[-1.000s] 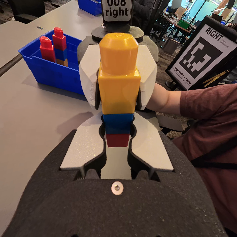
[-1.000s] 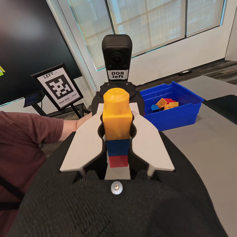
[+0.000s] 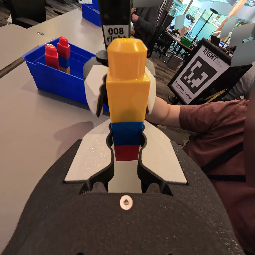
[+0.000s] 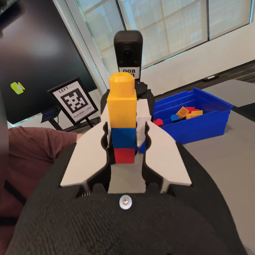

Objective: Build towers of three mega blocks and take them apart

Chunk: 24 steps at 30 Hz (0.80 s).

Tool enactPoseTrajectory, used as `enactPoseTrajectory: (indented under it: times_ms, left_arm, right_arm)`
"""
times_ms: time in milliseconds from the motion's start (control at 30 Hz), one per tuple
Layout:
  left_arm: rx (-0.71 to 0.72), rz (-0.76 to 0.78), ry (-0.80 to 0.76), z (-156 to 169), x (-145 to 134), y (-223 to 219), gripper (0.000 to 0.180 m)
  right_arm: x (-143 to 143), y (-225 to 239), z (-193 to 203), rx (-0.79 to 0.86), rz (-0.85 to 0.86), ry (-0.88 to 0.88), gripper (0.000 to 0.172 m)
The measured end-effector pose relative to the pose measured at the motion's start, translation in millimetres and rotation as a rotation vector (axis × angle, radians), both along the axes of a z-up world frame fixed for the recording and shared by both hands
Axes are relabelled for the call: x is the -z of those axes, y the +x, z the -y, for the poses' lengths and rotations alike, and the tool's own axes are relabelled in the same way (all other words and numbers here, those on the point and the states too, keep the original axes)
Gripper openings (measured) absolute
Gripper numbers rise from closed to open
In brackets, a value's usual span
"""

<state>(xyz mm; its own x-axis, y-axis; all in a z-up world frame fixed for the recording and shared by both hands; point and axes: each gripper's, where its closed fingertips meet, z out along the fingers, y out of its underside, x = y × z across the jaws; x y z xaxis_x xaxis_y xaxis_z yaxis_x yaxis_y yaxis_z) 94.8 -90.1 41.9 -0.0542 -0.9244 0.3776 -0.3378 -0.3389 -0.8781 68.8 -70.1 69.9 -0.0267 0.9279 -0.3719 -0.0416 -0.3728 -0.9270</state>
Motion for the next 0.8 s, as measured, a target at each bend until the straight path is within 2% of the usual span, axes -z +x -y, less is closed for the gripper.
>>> enactPoseTrajectory:
  times_ms: [67, 100, 167, 233, 300, 367, 433, 533, 567, 633, 700, 800]
  left_arm:
    - [-0.002, -0.037, 0.011, 0, 7, 2, 0.037]
    - [0.001, -0.045, 0.009, 1, 9, 2, 0.042]
    - [-0.001, -0.037, -0.014, 2, 6, 1, 0.071]
    - [-0.037, -0.01, 0.02, -3, -4, -7, 0.079]
    - [-0.084, 0.025, 0.048, -10, -16, -18, 0.08]
    - [-0.128, 0.05, 0.061, -16, -26, -30, 0.076]
    - [-0.162, 0.068, 0.066, -20, -32, -39, 0.073]
    - [-0.181, 0.082, 0.082, -21, -39, -45, 0.072]
    - [-0.181, 0.085, 0.086, -20, -41, -45, 0.072]
    - [-0.174, 0.081, 0.086, -19, -41, -46, 0.072]
    - [-0.176, 0.086, 0.085, -20, -42, -46, 0.071]
    - [-0.174, 0.116, 0.067, -22, -47, -48, 0.068]
  right_arm:
    - [4, -2, 4, -0.02, 0.024, 0.031, 0.036]
    - [7, -2, 4, -0.015, 0.052, 0.035, 0.036]
    - [8, 4, 1, -0.007, 0.092, 0.033, 0.036]
    - [-6, 18, -2, -0.005, 0.029, 0.007, 0.036]
    - [-15, 41, -12, 0.056, 0.042, 0.012, 0.036]
    - [-28, 80, -29, 0.22, 0.077, 0.122, 0.036]
    - [-46, 141, -53, 0.494, 0.09, 0.246, 0.036]
    - [-60, 252, -80, 0.954, 0.009, 0.276, 0.036]
    - [-53, 284, -84, 1.089, -0.008, 0.253, 0.036]
    - [-22, 314, -86, 1.172, -0.005, 0.195, 0.036]
    - [18, 319, -91, 1.168, 0.042, 0.114, 0.036]
    - [63, 297, -101, 1.051, 0.134, 0.024, 0.037]
